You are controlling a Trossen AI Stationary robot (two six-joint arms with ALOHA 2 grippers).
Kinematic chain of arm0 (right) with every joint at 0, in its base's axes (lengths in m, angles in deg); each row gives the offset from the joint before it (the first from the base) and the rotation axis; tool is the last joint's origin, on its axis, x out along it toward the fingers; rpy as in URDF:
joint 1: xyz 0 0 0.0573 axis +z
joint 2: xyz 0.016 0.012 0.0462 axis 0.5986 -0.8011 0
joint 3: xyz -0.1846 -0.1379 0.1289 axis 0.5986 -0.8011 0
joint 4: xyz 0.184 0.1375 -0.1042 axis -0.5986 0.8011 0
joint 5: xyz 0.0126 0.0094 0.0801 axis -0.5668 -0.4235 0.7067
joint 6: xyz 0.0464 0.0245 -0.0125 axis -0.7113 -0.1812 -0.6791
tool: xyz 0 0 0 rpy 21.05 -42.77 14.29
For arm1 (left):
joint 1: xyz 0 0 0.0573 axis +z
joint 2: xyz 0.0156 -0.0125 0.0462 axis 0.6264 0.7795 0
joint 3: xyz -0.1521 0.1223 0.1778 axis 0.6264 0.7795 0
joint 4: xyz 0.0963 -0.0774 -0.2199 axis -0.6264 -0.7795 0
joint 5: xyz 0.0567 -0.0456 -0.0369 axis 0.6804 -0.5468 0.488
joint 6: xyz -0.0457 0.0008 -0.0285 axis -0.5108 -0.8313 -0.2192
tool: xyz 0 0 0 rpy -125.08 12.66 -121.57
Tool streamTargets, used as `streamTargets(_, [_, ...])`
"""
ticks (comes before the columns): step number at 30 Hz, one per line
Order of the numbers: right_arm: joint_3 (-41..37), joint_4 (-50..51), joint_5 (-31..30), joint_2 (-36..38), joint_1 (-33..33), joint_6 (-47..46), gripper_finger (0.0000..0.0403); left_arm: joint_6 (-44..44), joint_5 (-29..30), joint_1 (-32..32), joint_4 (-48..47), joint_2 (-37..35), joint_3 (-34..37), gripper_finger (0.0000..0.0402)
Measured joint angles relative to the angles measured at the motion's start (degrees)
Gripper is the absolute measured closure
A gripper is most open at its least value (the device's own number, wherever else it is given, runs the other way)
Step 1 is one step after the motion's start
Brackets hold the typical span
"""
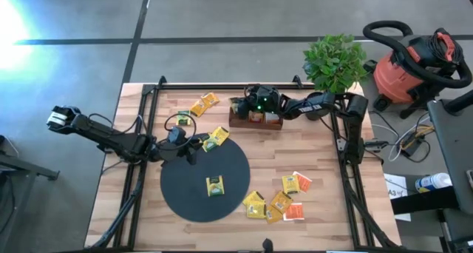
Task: Pick & Place Tea
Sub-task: Put the yellow tea bag into the left section of the wooden organizer
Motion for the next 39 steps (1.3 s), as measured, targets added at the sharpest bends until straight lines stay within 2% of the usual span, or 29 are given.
streamTargets(6, [0.6,5.1,0.3,-0.3,0.2,0.5,0.0394,0.9,0.0,0.0,-0.2,0.0,0.0,0.0278])
streamTargets(13, [1.2,7.4,0.4,-0.3,0.1,5.5,0.0386,1.0,0.0,0.0,-0.3,0.0,0.0,0.0278])
streamTargets(23, [2.6,12.5,2.8,-0.3,0.1,9.2,0.0321,0.9,0.0,0.0,-0.3,0.0,0.0,0.0278])
streamTargets(29, [7.4,20.9,2.9,-0.3,0.1,13.7,0.0281,0.8,0.0,0.0,-0.3,0.0,0.0,0.0278])
streamTargets(33, [12.7,27.6,2.9,-0.3,0.0,21.7,0.0267,0.8,0.0,0.0,-0.3,0.0,0.0,0.0278])
streamTargets(39, [23.0,45.6,3.2,-0.3,-1.6,31.1,0.0269,0.9,0.0,0.0,-0.3,0.0,0.0,0.0278])
